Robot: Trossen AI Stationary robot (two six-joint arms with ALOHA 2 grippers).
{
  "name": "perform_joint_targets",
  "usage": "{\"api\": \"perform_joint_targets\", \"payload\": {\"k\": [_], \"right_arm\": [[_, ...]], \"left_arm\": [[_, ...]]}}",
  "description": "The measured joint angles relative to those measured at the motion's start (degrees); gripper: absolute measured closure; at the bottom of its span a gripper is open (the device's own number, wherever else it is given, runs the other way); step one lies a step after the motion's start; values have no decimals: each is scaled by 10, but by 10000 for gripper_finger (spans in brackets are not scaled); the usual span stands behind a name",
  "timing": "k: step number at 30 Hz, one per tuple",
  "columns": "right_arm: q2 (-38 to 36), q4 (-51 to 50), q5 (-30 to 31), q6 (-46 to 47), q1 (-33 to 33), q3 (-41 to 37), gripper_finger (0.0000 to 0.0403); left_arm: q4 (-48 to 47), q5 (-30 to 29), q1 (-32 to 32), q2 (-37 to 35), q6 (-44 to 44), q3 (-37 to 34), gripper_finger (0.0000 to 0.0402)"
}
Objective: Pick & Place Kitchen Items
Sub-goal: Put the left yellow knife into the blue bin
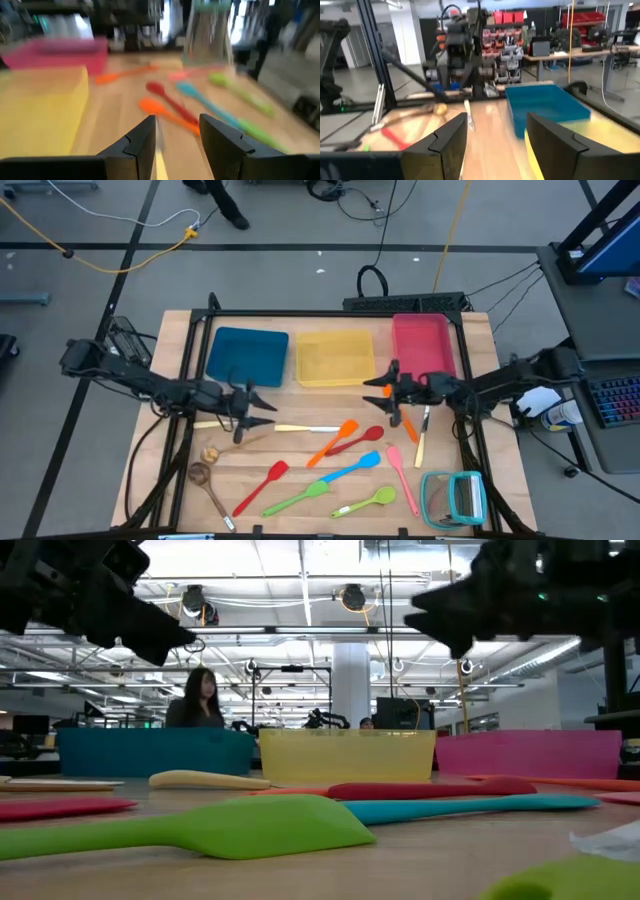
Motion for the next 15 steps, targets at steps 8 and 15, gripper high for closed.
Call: {"api": "perform_joint_targets", "payload": {"k": [8,15], "right_arm": [[94,2,0,-49,0,84,206],[126,2,-1,-90,0,106,206]], "left_arm": [[-471,-64,-27,1,-65,188,247],[-728,-54,-40,0,-198,256,247]]}}
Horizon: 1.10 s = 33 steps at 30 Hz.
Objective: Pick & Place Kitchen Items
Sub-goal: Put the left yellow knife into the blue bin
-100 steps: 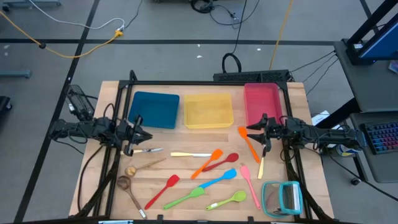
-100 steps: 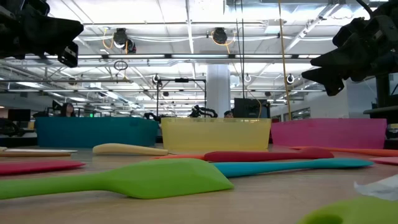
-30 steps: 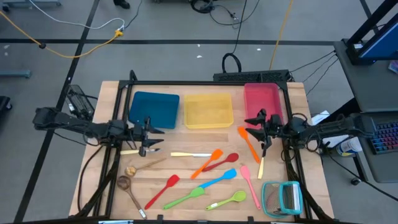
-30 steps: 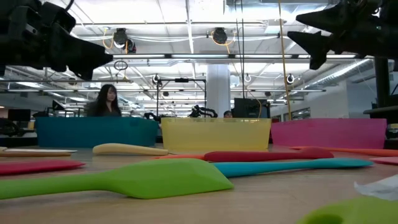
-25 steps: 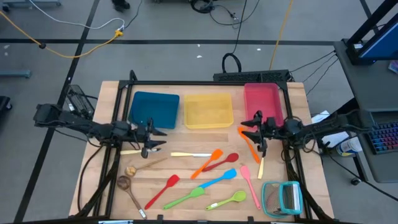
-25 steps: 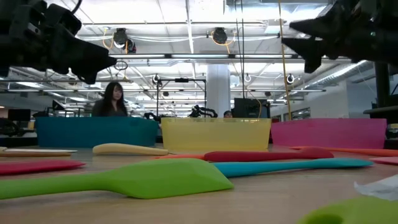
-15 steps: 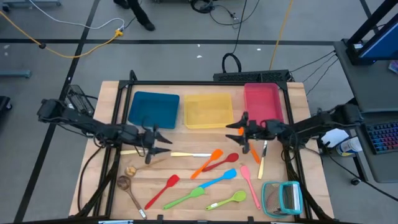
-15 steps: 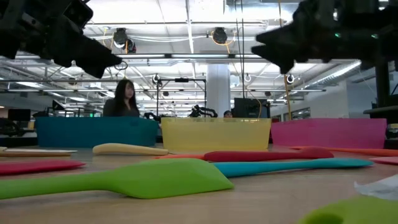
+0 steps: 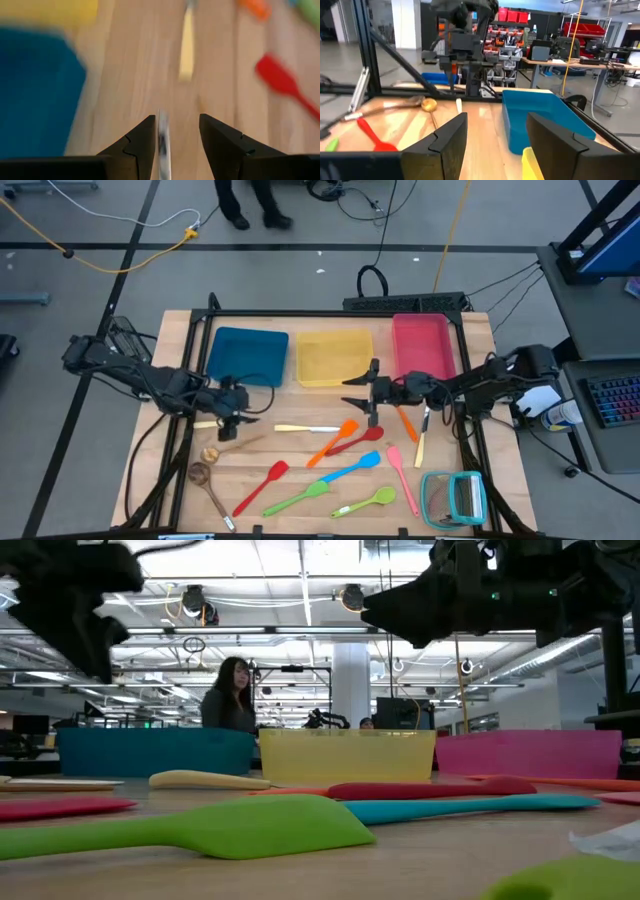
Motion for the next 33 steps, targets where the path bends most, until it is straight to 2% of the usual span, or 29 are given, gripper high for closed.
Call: {"api": "perform_joint_targets", "payload": {"k": [8,15,24,28,33], "right_arm": [[1,23,0,-33,0,0,206],[1,26,0,-43,-17,0,206],[1,24,0,0,-30,0,206],[1,22,0,0,-30,0,206],[1,20,-2,1,-30,0,206]], "left_arm": [[-166,11,-14,0,-118,-45,247],[-152,70,-16,4,-137,-61,248],[-154,87,-16,13,-134,-61,248],[-153,112,-16,51,-115,-61,248],[-154,114,-16,121,-89,-61,248]]}}
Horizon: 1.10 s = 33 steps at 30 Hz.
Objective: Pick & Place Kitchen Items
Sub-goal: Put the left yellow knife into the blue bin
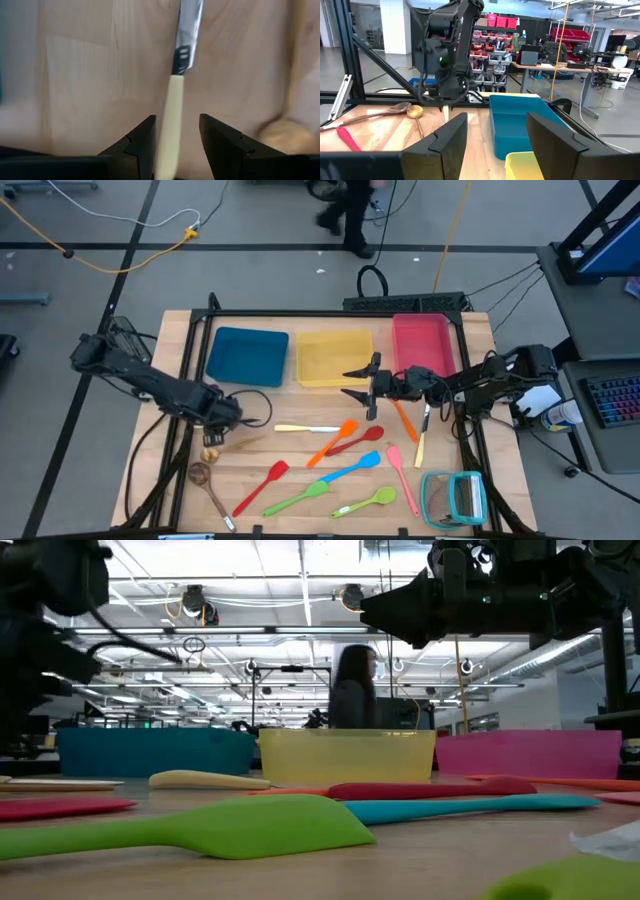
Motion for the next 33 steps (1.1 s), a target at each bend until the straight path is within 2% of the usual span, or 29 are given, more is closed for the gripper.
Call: {"api": "perform_joint_targets", "payload": {"k": [9,18,21,26,33], "right_arm": [[0,0,0,0,0,0,206],[0,0,0,0,0,0,206],[0,0,0,0,0,0,206],[0,0,0,0,0,0,206],[0,0,0,0,0,0,206]], "left_arm": [[-4,32,0,103,39,0,247],[6,35,20,155,84,2,250],[18,35,24,155,84,1,269],[36,34,28,155,82,1,339],[39,17,17,155,57,5,345]]}}
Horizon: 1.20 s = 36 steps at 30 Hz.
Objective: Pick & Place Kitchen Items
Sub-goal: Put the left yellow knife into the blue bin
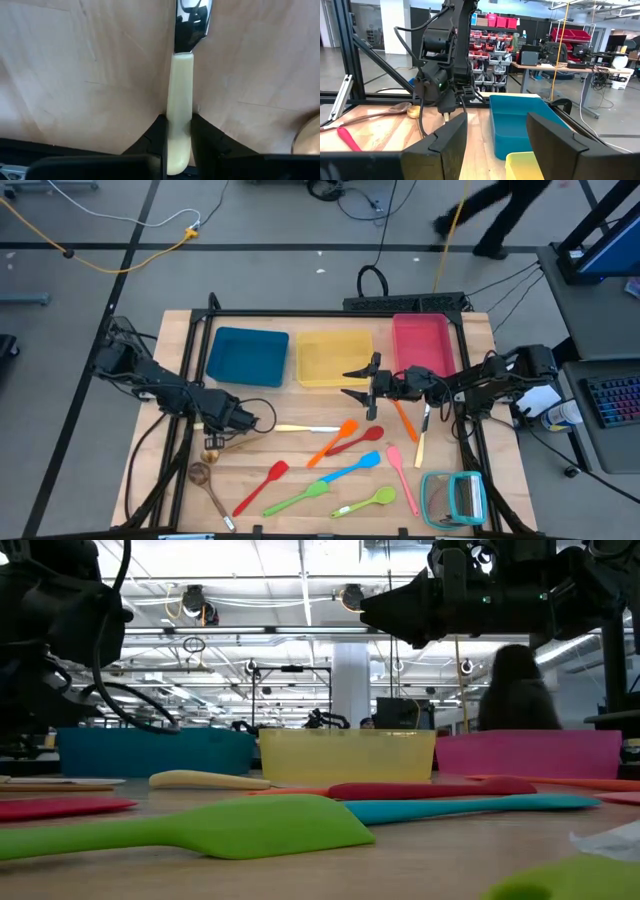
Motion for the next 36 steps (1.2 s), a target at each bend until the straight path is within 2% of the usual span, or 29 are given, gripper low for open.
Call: {"api": "perform_joint_targets", "payload": {"k": [8,23,31,36], "right_arm": [[0,0,0,0,0,0,206],[0,0,0,0,0,0,206],[0,0,0,0,0,0,206],[0,0,0,0,0,0,206]], "left_arm": [[8,-66,-26,2,3,65,345],[-155,-191,-3,1,78,241,336],[-197,-287,73,1,183,285,335],[-199,-304,160,1,265,286,335]]}}
